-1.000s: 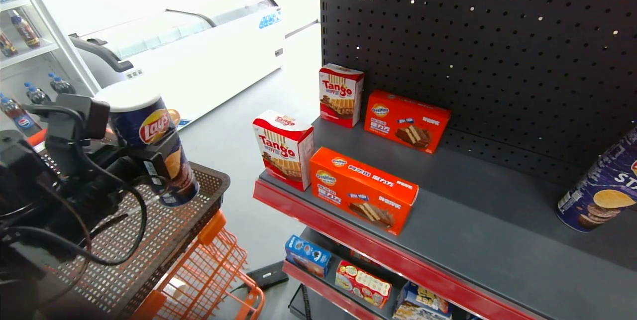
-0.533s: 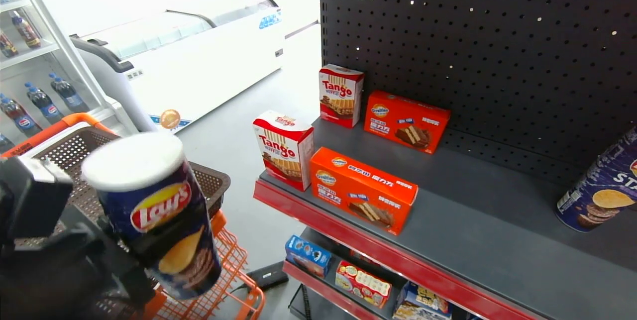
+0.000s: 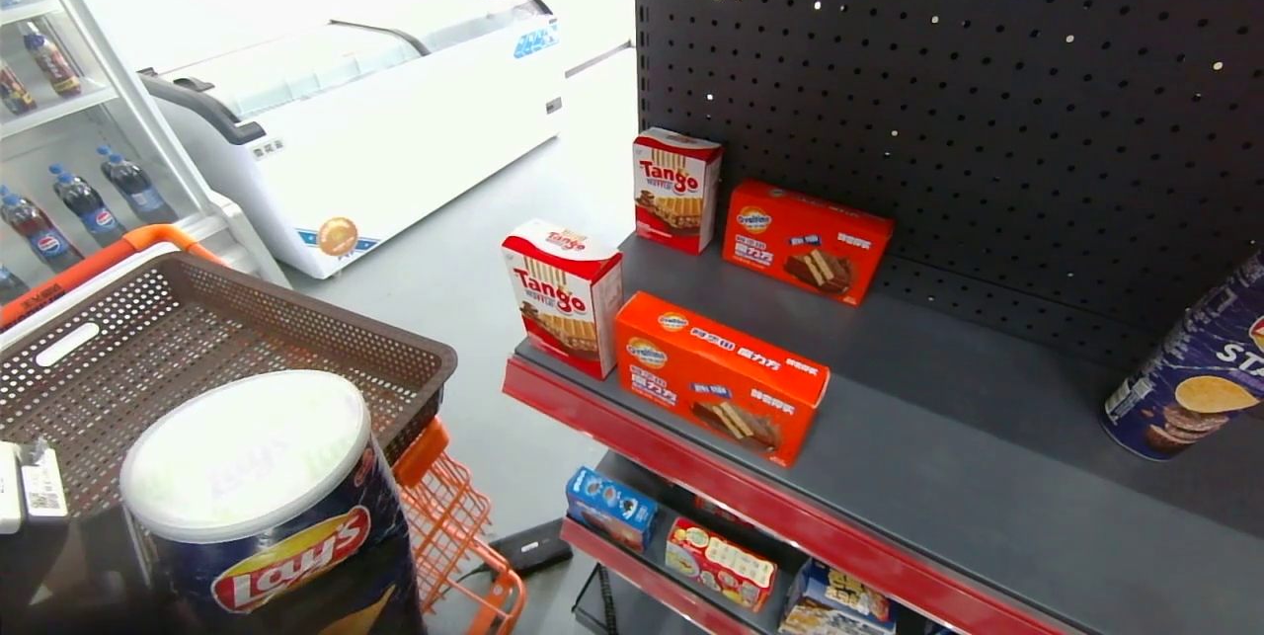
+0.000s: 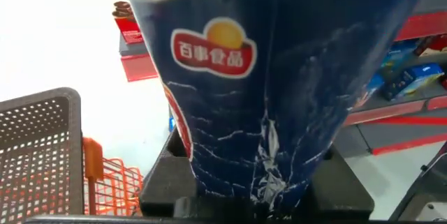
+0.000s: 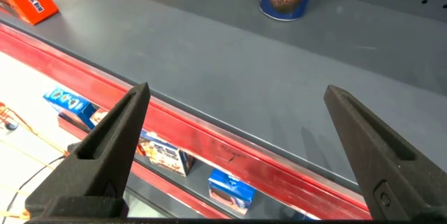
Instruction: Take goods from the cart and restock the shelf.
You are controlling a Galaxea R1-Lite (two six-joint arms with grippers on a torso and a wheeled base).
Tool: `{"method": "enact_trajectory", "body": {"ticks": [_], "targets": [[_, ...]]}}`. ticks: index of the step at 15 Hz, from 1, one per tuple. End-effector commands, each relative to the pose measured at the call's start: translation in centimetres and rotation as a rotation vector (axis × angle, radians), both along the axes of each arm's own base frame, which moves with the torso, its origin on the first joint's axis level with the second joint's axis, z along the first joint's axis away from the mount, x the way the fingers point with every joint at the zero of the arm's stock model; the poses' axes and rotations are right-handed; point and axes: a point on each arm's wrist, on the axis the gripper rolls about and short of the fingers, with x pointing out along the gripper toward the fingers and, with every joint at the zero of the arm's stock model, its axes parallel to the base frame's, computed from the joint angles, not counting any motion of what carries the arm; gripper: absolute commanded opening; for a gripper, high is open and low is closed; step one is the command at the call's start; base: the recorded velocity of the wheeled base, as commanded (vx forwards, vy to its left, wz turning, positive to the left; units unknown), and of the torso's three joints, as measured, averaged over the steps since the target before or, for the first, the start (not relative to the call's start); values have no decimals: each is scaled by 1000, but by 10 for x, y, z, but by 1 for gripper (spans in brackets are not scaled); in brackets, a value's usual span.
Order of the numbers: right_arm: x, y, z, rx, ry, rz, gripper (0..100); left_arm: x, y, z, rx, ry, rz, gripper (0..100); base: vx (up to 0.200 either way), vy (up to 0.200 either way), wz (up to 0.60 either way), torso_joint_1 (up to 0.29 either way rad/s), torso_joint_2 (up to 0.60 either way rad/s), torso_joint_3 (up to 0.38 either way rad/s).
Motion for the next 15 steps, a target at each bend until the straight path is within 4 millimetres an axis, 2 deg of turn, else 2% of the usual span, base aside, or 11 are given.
{"method": "enact_trajectory", "body": {"ticks": [1,4,9,13,15], "targets": [[0,0,0,0,0,0,100,20,-16,1,33,49,-6,0,0,0,0,0,0,0],[0,0,0,0,0,0,100,42,-38,7,54,78,-33,0,0,0,0,0,0,0],[0,0,0,0,1,2,100,50,-47,0,83,113,-49,0,0,0,0,0,0,0],[0,0,0,0,0,2,100,72,-66,20,55,73,-50,0,0,0,0,0,0,0],[0,0,0,0,0,2,100,75,-71,21,58,74,-60,0,0,0,0,0,0,0]]}}
